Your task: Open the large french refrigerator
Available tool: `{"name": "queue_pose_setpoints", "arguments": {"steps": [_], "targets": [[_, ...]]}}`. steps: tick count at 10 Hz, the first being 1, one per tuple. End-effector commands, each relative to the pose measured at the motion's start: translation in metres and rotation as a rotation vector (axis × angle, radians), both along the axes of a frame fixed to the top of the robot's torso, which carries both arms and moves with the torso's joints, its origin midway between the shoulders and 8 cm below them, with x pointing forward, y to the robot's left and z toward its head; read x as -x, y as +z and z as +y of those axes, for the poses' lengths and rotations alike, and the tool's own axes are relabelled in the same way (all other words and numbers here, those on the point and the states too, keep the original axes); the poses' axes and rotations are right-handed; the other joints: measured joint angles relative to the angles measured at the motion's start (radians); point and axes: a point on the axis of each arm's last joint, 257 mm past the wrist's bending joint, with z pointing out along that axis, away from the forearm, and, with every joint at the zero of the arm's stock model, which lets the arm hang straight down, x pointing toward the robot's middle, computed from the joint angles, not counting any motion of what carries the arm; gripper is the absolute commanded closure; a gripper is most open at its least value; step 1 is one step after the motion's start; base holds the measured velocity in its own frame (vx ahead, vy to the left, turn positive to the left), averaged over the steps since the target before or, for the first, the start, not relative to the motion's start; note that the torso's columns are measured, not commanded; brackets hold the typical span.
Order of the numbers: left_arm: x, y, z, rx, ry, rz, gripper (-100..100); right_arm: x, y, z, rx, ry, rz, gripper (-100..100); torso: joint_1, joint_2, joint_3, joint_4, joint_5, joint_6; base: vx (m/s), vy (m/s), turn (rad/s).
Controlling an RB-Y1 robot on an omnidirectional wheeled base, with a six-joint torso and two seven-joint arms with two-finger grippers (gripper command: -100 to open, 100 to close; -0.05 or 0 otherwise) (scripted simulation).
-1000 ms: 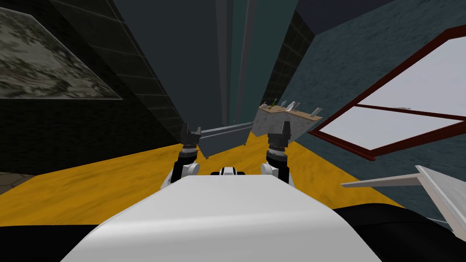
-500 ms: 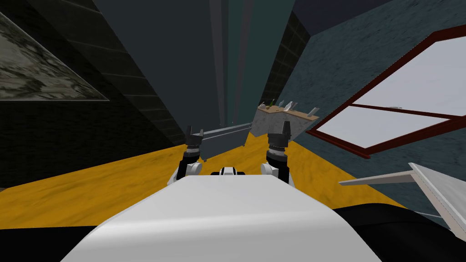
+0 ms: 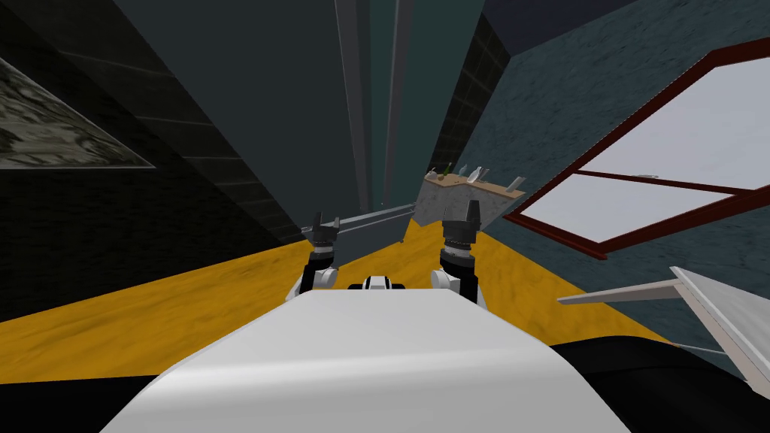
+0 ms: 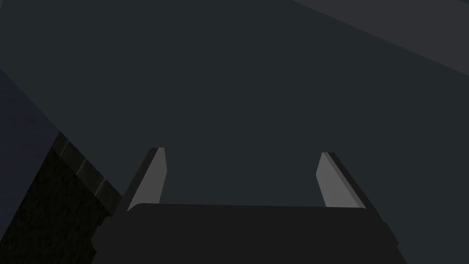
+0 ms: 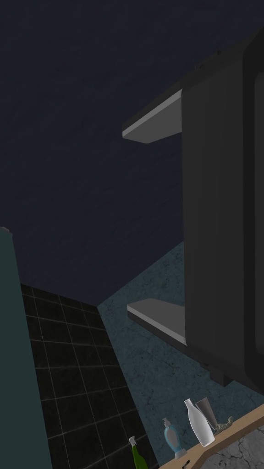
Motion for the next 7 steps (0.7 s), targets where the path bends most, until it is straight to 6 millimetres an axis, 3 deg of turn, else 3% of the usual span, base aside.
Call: {"name": "queue_pose_setpoints", "arguments": {"steps": [1,7], "targets": [[-0.007,-0.021,-0.001,0.044,-0.013,0.022,-100,0.0,0.0,0.0,0.0,0.0,0.0,0,0.0,-0.002,-0.001,0.0,0.0,0.0,0.125,-0.009,-0.084],[-0.021,-0.061,-0.003,0.111,-0.025,0.069,-100,0.0,0.0,0.0,0.0,0.0,0.0,0,0.001,0.0,0.0,0.0,0.0,0.0,0.081,-0.007,-0.056]]}}
